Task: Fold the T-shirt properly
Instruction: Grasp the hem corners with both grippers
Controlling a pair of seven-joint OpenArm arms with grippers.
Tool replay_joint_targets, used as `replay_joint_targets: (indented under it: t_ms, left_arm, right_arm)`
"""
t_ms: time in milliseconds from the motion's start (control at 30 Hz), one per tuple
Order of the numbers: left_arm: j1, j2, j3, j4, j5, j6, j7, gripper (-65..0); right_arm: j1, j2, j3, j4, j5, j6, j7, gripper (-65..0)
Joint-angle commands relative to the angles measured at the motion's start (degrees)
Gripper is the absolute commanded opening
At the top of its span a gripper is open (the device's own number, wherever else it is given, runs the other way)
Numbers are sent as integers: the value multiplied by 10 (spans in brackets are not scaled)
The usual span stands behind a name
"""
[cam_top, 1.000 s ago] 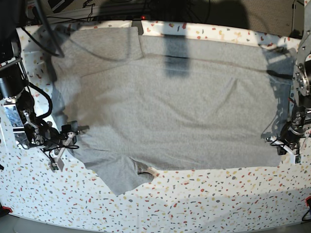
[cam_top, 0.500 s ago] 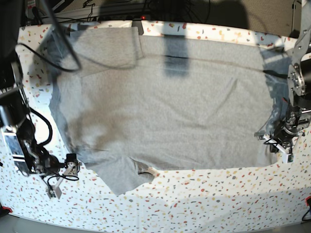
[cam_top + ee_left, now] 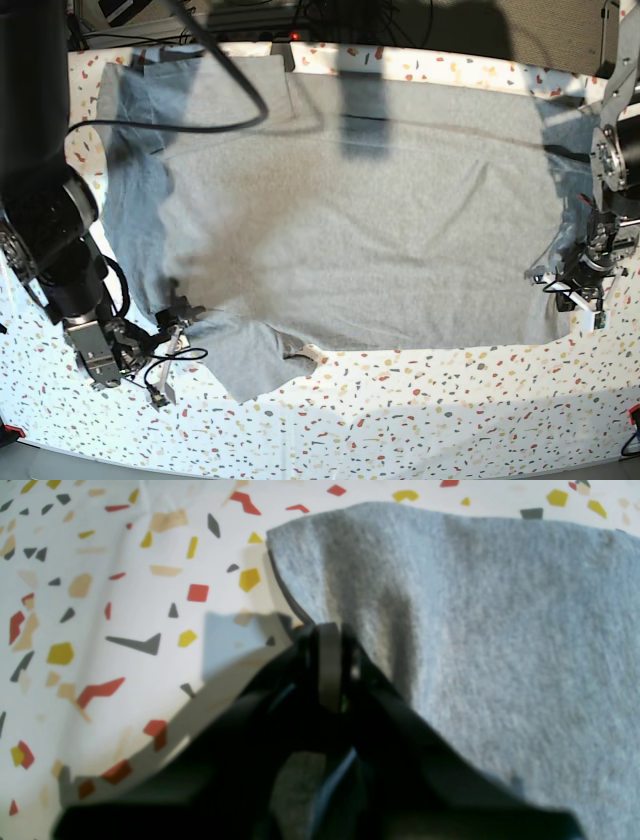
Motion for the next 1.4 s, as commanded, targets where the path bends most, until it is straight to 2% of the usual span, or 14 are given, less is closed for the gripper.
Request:
replay_joint_targets:
  t_ms: [0, 133, 367, 567, 800, 1100, 1167, 1233, 1367]
  left_arm:
    - [-14, -7, 0, 0, 0, 0, -3, -650]
    - [-14, -8, 0, 0, 0, 0, -22, -650]
    - [-15, -8, 0, 0, 0, 0, -26, -650]
    - [-15, -7, 0, 0, 0, 0, -26, -650]
    - [-14, -7, 0, 0, 0, 0, -26, -650]
    - [-17, -8, 0, 0, 0, -1, -26, -650]
    - [-16, -9, 0, 2, 0, -2, -26, -650]
    - [-18, -12, 0, 8, -1, -16, -26, -650]
    - [-18, -23, 0, 28, -45, -45, -7, -650]
  right_arm:
    - [26, 8, 1, -7, -3, 2, 9, -203]
    - [26, 4, 1, -38, -1, 22, 9, -203]
    - [-15, 1, 29, -48, -3, 30, 12, -219]
    - [-23, 0, 46, -48, -3, 35, 2, -370]
    - [-24, 1, 47, -48, -8, 24, 2, -650]
    - [-17, 1, 47, -47, -10, 26, 4, -650]
    - [-17, 1, 47, -42, -10, 48, 8, -650]
    - [-17, 2, 47, -36, -21, 74, 13, -650]
    - [-17, 4, 47, -4, -22, 74, 12, -650]
